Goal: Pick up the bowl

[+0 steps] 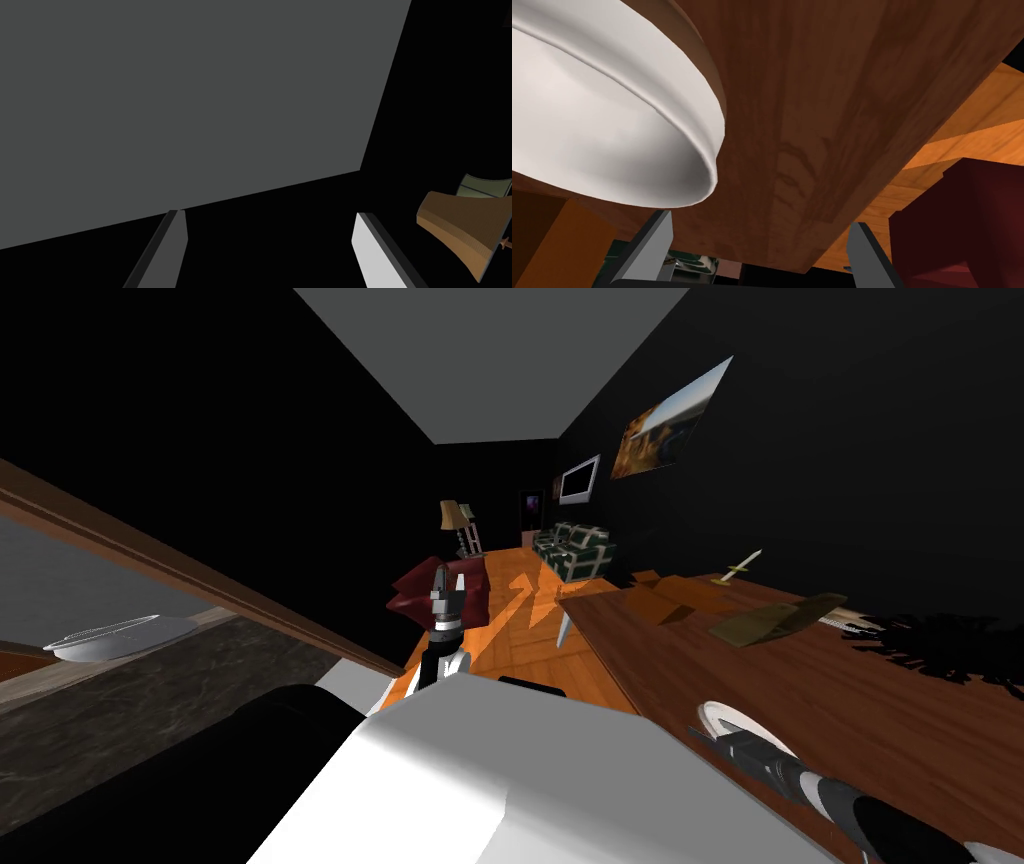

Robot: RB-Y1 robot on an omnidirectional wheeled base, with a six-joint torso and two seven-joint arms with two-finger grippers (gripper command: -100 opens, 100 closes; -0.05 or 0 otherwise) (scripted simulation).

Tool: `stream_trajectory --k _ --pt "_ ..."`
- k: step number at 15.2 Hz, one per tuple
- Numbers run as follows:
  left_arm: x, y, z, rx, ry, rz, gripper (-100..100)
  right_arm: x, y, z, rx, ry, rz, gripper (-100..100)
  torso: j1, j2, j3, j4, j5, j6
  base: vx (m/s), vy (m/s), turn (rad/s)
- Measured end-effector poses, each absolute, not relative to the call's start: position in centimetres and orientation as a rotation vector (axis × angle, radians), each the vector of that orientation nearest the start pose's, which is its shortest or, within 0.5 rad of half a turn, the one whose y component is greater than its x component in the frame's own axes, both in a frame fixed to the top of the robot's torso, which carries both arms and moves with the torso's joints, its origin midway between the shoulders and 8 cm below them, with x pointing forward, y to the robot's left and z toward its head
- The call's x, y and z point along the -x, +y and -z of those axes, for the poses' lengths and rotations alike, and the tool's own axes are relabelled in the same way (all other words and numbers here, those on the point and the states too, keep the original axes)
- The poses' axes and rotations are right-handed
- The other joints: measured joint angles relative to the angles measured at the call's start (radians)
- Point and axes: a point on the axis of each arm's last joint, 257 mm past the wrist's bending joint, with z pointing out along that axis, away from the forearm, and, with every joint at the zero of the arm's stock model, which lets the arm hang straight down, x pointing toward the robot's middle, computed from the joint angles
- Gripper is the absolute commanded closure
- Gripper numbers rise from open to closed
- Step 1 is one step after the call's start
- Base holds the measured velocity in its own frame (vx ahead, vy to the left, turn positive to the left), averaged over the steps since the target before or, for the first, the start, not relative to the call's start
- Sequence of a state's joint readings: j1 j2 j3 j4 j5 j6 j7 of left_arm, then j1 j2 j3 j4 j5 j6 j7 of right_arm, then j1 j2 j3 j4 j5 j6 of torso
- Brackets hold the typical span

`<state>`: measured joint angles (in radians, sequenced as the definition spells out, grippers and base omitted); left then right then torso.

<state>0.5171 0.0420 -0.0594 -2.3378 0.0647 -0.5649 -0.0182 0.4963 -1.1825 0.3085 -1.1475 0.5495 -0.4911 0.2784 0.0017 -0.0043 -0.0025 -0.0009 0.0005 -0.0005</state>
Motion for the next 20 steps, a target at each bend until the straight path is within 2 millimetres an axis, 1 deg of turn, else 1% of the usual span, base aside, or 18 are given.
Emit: stream_trajectory --k 3,5,7,9,12,13,15,17,18,19,20 --pt "-32.1 26.2 -5.5 0.587 0.537 1.406 0 -16.8 -59.8 43.2 0.497 2.568 0.082 -100 0.000 0.000 0.000 0.000 0.000 0.001 0.056 0.017 0.087" --pt "-32.1 26.2 -5.5 0.587 0.537 1.406 0 -15.2 -61.1 43.6 0.536 2.610 0.112 -100 0.000 0.000 0.000 0.000 0.000 0.000 0.056 0.024 0.108" --pt "-32.1 26.2 -5.5 0.587 0.536 1.406 0 -13.2 -62.7 43.6 0.566 2.653 0.144 -100 0.001 0.000 0.000 0.000 0.000 0.000 0.054 0.025 0.099" --pt "-32.1 26.2 -5.5 0.587 0.536 1.406 0 -11.1 -63.8 43.8 0.599 2.695 0.166 -100 0.001 0.001 0.000 0.000 0.000 0.001 0.045 0.027 0.084" --pt "-32.1 26.2 -5.5 0.587 0.536 1.406 0 -8.6 -65.1 44.3 0.645 2.751 0.193 -100 0.002 0.001 0.001 0.000 0.000 0.000 0.053 0.033 0.083" --pt "-32.1 26.2 -5.5 0.587 0.536 1.406 0 -7.3 -65.4 44.4 0.668 2.776 0.196 -100 0.002 0.001 0.000 0.000 0.000 0.000 0.063 0.030 0.082" --pt "-32.1 26.2 -5.5 0.587 0.536 1.406 0 -5.5 -66.0 44.5 0.693 2.810 0.207 -100 0.002 0.001 0.000 0.000 0.000 0.001 0.044 0.025 0.073" --pt "-32.1 26.2 -5.5 0.587 0.536 1.406 0 -4.1 -66.5 44.7 0.712 2.835 0.213 -100 0.001 0.002 0.001 0.000 0.000 0.001 0.035 0.023 0.073" --pt "-32.1 26.2 -5.5 0.587 0.536 1.406 0 -3.0 -66.7 44.8 0.730 2.854 0.210 -100 0.001 0.002 0.001 0.000 0.000 0.000 0.026 0.016 0.039" --pt "-32.1 26.2 -5.5 0.587 0.536 1.406 0 -2.7 -66.7 44.8 0.737 2.858 0.209 -100 0.001 0.002 0.001 0.001 0.000 0.001 0.010 -0.016 0.054" --pt "-32.1 26.2 -5.5 0.587 0.536 1.406 0 -2.6 -66.6 45.2 0.728 2.859 0.208 -100 0.000 0.003 0.002 0.001 0.000 0.000 0.002 -0.049 0.090"
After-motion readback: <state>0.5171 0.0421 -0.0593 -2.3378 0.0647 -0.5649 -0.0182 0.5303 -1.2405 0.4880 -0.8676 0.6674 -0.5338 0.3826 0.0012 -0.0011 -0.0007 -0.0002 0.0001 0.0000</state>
